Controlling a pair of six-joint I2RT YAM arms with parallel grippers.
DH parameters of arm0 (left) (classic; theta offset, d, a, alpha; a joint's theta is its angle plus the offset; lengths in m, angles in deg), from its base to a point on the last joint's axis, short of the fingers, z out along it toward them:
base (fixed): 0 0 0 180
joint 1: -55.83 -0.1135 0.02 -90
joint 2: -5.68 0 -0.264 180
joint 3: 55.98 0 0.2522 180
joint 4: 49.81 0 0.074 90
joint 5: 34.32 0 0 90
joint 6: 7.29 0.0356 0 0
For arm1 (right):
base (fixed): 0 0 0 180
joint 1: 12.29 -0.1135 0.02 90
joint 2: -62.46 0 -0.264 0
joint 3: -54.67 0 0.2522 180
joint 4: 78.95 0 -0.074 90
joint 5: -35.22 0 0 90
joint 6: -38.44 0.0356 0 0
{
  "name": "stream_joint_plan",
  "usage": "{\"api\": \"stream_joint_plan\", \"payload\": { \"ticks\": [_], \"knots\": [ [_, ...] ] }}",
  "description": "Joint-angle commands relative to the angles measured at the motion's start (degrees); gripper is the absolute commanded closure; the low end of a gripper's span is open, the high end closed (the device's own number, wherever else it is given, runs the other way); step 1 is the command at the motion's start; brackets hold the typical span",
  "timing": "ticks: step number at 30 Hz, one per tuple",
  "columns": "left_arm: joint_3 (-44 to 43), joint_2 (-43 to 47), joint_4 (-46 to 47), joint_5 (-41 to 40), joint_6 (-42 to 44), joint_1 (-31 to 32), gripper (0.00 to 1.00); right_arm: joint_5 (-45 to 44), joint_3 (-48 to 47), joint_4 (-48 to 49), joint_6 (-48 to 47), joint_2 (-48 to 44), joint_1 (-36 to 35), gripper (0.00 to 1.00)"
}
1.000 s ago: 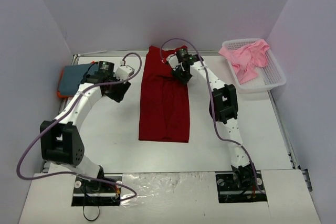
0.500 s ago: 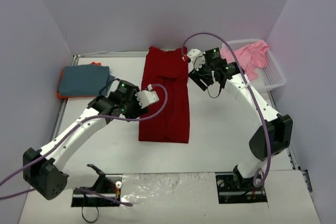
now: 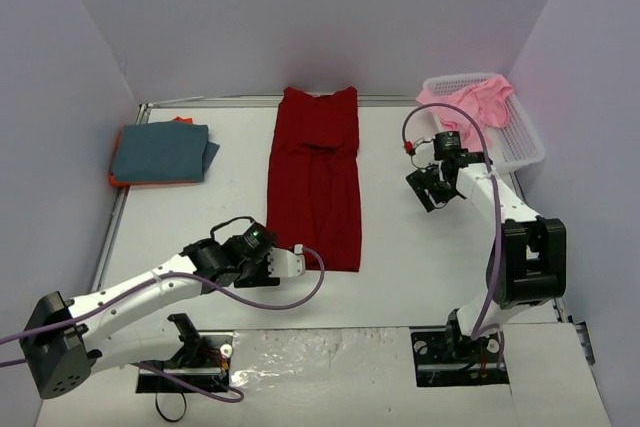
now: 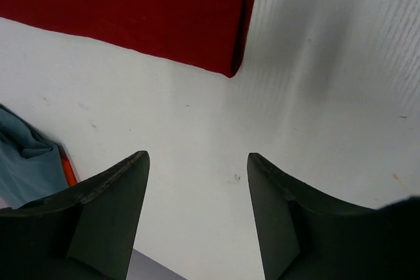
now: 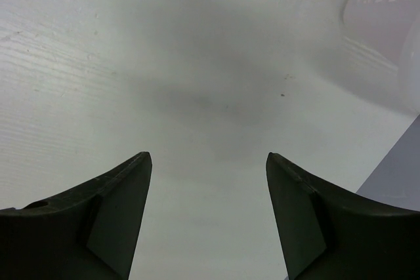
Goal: Fold and stack the t-shirts
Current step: Grab the bottom of the folded rectangular tshirt with both arms
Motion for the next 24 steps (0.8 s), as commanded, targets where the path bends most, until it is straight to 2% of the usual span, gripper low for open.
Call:
{"api": "stream_joint_plan", "payload": {
  "ticks": [1,8,15,24],
  "knots": [
    [1.75,0.27,3.24,-1.32,0.47,1.27,0.4,1.51,-0.15,1.02,2.26,-2.67,1.71,0.33],
    [3.95,-2.01,8.34,1.93,0.37,1.89,0.39,4.94,-2.87,-0.91,3.05,-1.53,6.62,0.33],
    [4.65,-5.53,13.18,5.27,-0.94,2.06,0.36,6.52,-2.17,-1.18,2.96,-1.0,8.22,0.33],
    [5.97,-12.03,21.25,3.61,-1.91,2.06,0.37,7.57,-2.35,-1.53,2.96,-1.0,8.4,0.33]
  ]
}}
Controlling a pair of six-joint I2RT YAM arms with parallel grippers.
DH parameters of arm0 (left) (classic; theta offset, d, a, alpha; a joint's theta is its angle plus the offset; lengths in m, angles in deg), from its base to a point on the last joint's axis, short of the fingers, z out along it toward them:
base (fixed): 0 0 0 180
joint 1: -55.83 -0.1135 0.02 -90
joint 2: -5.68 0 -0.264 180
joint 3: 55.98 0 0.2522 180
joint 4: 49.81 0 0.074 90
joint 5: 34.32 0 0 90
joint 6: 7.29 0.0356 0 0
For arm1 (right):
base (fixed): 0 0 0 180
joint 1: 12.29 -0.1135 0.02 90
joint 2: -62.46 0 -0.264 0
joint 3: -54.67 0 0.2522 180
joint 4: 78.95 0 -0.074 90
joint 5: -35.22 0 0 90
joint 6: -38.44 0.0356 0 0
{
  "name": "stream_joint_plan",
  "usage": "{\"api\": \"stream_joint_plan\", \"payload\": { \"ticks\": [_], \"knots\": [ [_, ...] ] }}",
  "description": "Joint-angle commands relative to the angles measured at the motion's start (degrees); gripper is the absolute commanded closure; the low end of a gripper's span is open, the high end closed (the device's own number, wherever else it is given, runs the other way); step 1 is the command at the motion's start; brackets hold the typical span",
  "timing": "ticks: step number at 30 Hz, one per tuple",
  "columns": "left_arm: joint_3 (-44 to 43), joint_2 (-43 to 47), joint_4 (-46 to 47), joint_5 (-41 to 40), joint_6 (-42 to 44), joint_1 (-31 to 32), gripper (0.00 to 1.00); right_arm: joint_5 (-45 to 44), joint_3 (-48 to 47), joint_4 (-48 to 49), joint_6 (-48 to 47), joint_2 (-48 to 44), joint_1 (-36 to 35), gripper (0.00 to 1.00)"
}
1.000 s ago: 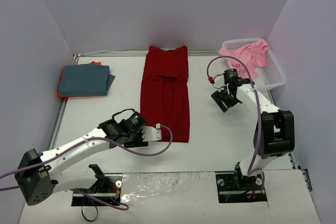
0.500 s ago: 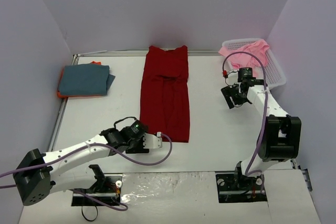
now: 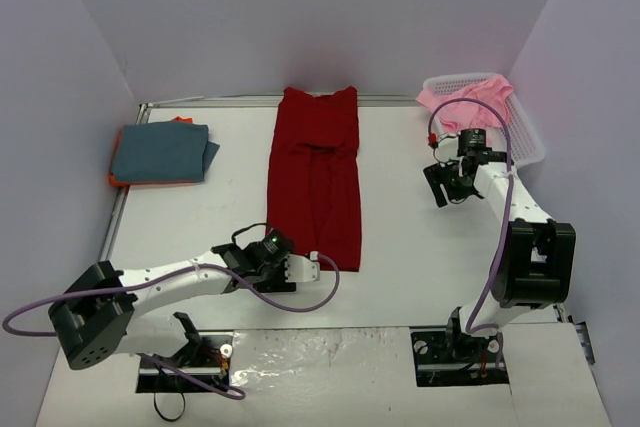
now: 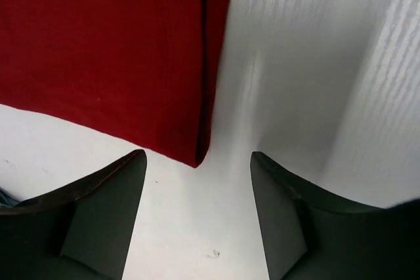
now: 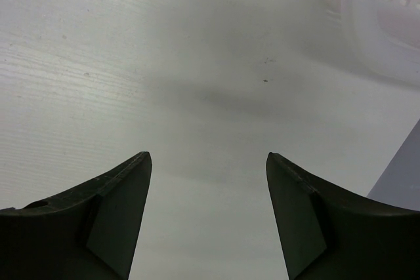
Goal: Fold and stack the t-shirts
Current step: Grab the bottom of the folded rectangular tshirt with both arms
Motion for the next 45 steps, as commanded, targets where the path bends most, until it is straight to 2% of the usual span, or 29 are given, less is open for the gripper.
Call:
{"api": "stream_joint_plan", "payload": {
  "ticks": [1,6,10,13,14,16,17,18,21,25,28,32,38,45],
  "knots": [
    [0.29,-1.54,4.87,-1.44,-1.1,0.29,0.37,1.3,-1.58,-1.9,0.51,-0.39,0.22,0.33],
    [1.6,-3.66,8.82,-4.87,-1.45,0.29,0.37,2.18,-1.41,-2.08,0.34,-0.66,0.22,0.33],
    [1.96,-4.98,10.76,-6.89,-1.98,0.29,0.42,2.8,-1.32,-2.08,0.25,-0.66,0.22,0.33],
    [1.87,-6.2,11.73,-8.21,-1.98,0.29,0.5,3.15,-1.32,-2.16,0.25,-0.39,0.22,0.33],
    [1.87,-6.56,11.73,-8.39,-1.8,0.29,0.61,3.24,-1.23,-2.16,0.25,-0.31,0.22,0.34],
    [1.43,-7.44,11.47,-8.57,-1.72,0.29,0.74,3.41,-1.23,-2.16,0.25,-0.22,0.22,0.33],
    [1.26,-7.62,10.6,-8.57,-1.71,0.29,0.91,3.5,-1.23,-2.34,0.25,-0.22,0.14,0.33],
    [1.08,-7.7,10.07,-8.39,-1.71,0.29,0.96,3.85,-1.14,-2.43,0.16,-0.48,0.14,0.33],
    [0.46,-6.92,7.61,-7.69,-1.8,0.2,0.97,5.25,-1.32,-3.39,-0.54,-1.44,-0.3,0.35],
    [-1.03,-1.21,2.95,-1.91,-2.59,-2.07,0.98,8.23,-2.28,-6.81,-2.38,-2.76,-1.35,0.35],
    [-4.1,2.22,-2.06,7.58,-3.38,-5.23,0.97,13.51,-3.51,-9.53,-4.4,-3.99,-2.67,0.35],
    [-9.63,3.11,-8.56,21.28,-3.56,-14.18,0.98,18.96,-2.38,-11.13,-9.04,-7.23,-9.43,0.35],
    [-13.95,-1.81,-12.35,30.27,-4.0,-22.9,0.97,20.55,2.81,-10.86,-15.39,-9.54,-19.26,0.34],
    [-19.04,-12.97,-15.33,37.57,-3.39,-23.79,0.98,20.38,5.01,-6.92,-17.59,-7.34,-29.38,0.34]
  ]
}}
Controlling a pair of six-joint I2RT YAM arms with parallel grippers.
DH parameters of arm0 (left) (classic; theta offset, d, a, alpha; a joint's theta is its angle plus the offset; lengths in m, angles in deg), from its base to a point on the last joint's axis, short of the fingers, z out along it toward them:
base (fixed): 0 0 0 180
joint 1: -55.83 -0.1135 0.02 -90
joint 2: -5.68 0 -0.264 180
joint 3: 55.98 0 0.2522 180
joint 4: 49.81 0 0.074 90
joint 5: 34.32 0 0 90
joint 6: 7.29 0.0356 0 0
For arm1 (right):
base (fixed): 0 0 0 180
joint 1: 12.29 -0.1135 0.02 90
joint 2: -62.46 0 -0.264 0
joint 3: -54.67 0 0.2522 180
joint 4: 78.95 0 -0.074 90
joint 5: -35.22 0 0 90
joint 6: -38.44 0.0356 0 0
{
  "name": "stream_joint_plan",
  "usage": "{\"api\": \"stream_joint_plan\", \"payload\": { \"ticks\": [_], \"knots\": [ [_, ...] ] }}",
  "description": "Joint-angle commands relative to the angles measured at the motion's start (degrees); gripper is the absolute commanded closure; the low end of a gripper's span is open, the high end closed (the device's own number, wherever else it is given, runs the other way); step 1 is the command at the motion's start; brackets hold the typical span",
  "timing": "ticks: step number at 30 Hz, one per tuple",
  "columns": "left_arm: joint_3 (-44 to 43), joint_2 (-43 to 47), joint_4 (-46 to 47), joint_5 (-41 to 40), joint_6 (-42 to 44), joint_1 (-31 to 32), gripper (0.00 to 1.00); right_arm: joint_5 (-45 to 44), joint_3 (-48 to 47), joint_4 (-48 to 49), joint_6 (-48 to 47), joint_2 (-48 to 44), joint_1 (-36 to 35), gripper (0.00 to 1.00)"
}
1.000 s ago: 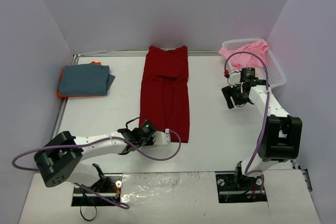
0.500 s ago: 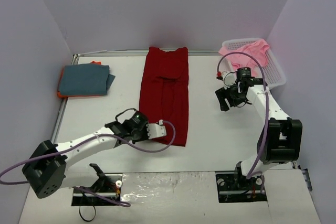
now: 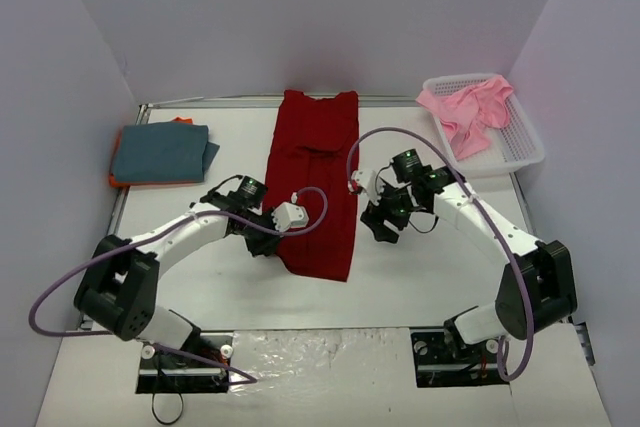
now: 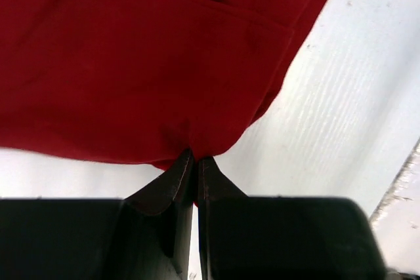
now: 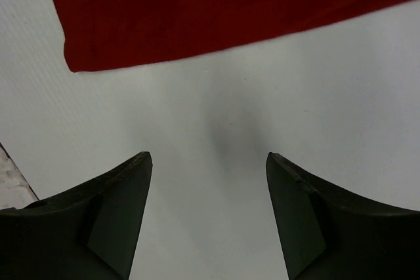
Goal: Fold and stack the t-shirts
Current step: Grab the bottom of the folded rectangular tshirt with both arms
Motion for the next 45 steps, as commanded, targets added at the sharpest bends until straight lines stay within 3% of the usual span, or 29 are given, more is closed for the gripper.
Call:
{"api": "stream_joint_plan", "payload": {
  "ticks": [1,7,15,32,45],
  "knots": [
    [-4.31,-3.25,-4.61,6.82,0.83,-0.6,0.98,-1.21,1.62,1.13,-2.84,1.32,-4.86,0.34],
    [-9.24,-11.16,-7.07,12.01,0.75,-2.71,0.98,-5.79,3.03,5.44,-3.37,2.9,-13.22,0.36],
    [-10.3,-12.05,-6.98,12.98,-0.83,-3.41,0.98,-7.91,5.4,9.05,-3.19,5.27,-20.6,0.36],
    [-11.27,-12.75,-7.25,14.74,-1.71,-5.0,0.98,-5.62,1.19,5.97,-3.1,14.85,-28.43,0.38],
    [-11.09,-12.75,-6.81,14.56,-2.42,-6.49,0.98,-9.84,2.94,6.93,-4.25,18.37,-29.49,0.41]
  ]
}}
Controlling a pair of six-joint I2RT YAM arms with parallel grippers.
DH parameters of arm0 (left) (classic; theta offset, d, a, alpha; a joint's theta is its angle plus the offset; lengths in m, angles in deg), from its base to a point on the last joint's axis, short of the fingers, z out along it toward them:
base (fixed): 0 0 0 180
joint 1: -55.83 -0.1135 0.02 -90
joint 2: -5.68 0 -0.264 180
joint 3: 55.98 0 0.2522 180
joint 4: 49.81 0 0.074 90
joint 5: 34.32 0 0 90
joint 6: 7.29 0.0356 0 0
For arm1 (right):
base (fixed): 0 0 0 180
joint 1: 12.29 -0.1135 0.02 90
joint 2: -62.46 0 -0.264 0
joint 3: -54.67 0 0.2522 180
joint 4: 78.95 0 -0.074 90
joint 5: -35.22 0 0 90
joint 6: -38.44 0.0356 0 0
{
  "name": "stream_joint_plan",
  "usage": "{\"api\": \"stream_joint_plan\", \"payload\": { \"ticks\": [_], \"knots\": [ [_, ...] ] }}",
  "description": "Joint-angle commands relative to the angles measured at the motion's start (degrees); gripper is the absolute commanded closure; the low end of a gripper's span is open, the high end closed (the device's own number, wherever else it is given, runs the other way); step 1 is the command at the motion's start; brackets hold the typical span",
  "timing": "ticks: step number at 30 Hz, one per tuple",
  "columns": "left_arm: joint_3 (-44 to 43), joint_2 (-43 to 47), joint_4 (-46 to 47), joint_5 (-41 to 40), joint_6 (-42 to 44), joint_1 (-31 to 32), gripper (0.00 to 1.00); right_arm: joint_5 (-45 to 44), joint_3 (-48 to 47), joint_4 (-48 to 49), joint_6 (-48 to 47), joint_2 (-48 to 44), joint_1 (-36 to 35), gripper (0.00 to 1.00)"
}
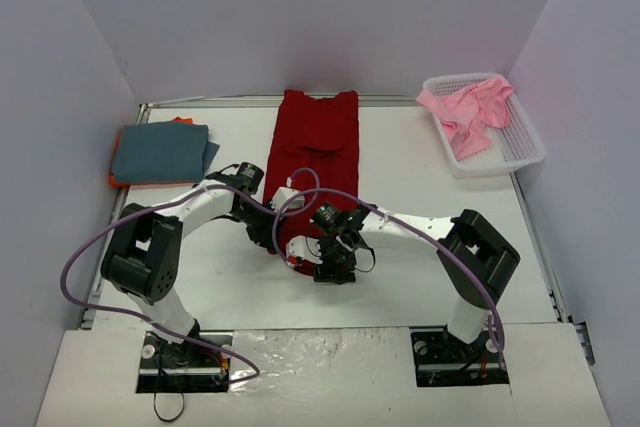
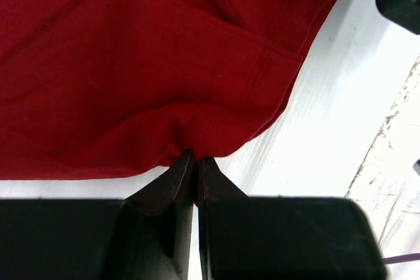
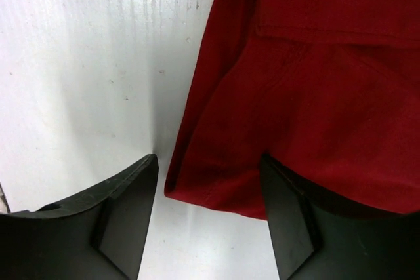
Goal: Fold and stack the t-shirts
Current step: Grab the bottom of the folded rectangular tshirt with both arms
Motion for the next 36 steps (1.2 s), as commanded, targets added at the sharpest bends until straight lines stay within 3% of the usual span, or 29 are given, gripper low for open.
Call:
{"api": "stream_joint_plan", "payload": {
  "ticks": [1,4,8,9,11,17,23,26,30,36],
  "knots": [
    [-1.58,1.32,-0.49,2.01,-0.36,-0.48,0.98,-3.72,1.04,-2.29,-0.53,1.06,-0.33,0.43],
    [-1.23,1.77,0.12,2.02,-0.8,-0.48,0.98,-7.93,2.8,-0.09,-0.44,0.8,0.02,0.53],
    [-1.06,2.2,0.3,2.01,-1.15,-0.66,0.97,-10.58,3.68,1.14,-0.36,0.53,1.51,0.75],
    [-1.06,2.55,0.21,2.28,-1.33,-0.66,0.98,-10.41,3.77,1.06,-0.1,0.45,1.86,0.86],
    [-0.97,3.17,0.21,2.37,-1.5,-0.66,0.98,-10.32,3.94,0.97,0.17,-0.43,2.48,0.94],
    [-0.18,4.84,2.14,2.45,-4.84,-0.74,0.98,-10.14,3.94,-0.52,0.52,-5.43,6.16,0.98],
    [3.78,11.42,5.83,6.85,-2.91,-0.74,0.98,-5.4,0.26,-10.0,-0.27,-10.18,8.28,1.0],
    [1.94,11.79,1.99,8.34,0.16,-0.57,0.97,-2.86,-1.85,-13.87,-0.79,-11.33,8.72,1.0],
    [-2.54,10.21,-10.05,9.75,7.54,0.48,0.98,1.28,-4.58,-18.36,-1.5,-11.42,8.99,1.0],
    [-3.43,10.99,-16.31,8.69,12.38,4.61,0.98,6.02,-8.1,-26.09,-3.17,-11.59,8.46,1.0]
  ]
}}
